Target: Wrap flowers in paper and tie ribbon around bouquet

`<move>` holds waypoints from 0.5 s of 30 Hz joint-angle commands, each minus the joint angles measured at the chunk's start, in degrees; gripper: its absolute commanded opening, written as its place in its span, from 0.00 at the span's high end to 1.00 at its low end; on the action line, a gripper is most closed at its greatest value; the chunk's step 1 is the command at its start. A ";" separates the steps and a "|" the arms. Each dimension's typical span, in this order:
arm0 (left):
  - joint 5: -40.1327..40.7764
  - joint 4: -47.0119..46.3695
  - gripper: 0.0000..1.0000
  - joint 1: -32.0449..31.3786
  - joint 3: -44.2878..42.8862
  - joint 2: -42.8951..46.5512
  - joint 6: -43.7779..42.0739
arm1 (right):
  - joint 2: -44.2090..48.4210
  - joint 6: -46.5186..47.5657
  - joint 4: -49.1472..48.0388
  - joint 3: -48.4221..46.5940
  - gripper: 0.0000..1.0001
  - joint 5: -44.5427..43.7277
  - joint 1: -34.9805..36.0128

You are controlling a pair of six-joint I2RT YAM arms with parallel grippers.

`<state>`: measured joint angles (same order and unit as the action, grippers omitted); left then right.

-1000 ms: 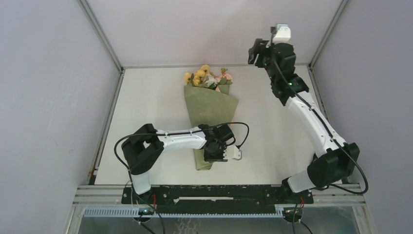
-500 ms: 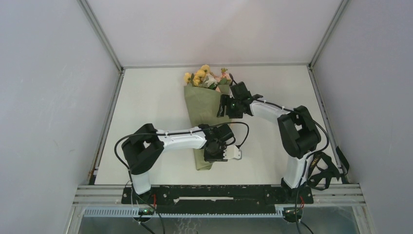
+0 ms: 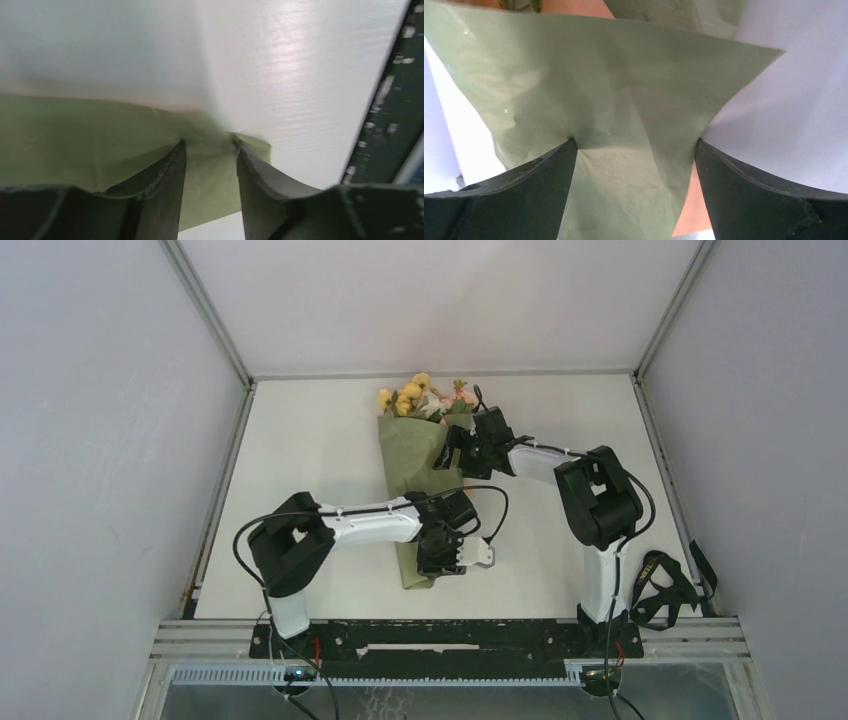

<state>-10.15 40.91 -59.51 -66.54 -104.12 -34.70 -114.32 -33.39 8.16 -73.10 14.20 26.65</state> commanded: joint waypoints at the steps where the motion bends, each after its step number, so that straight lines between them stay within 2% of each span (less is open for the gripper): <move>1: -12.99 7.44 0.49 3.50 -4.73 4.27 -0.36 | -3.46 -5.36 -5.69 3.55 0.04 5.21 -0.17; 5: -20.54 13.86 0.36 7.98 -12.58 8.05 0.12 | -4.59 -7.38 -10.93 5.87 0.07 7.45 -0.77; 8: -25.38 19.78 0.33 11.75 -16.51 9.87 -1.82 | -4.68 -8.00 -12.84 6.51 0.08 7.89 -0.89; 10: -31.64 21.99 0.33 17.65 -16.57 11.22 -1.69 | -4.60 -8.14 -12.64 6.56 0.08 7.85 -1.17; 12: -35.14 19.01 0.33 25.66 -14.55 12.21 4.38 | -4.35 -7.63 -11.59 6.61 0.08 7.64 -1.21; 15: -32.13 0.61 0.35 37.56 -8.01 10.61 25.47 | -4.08 -7.28 -11.39 7.07 0.08 8.12 -0.76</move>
<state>-38.89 55.46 -35.46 -80.51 -92.58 -29.78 -116.14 -40.86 -6.92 -68.29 22.65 25.26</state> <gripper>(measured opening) 0.661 0.920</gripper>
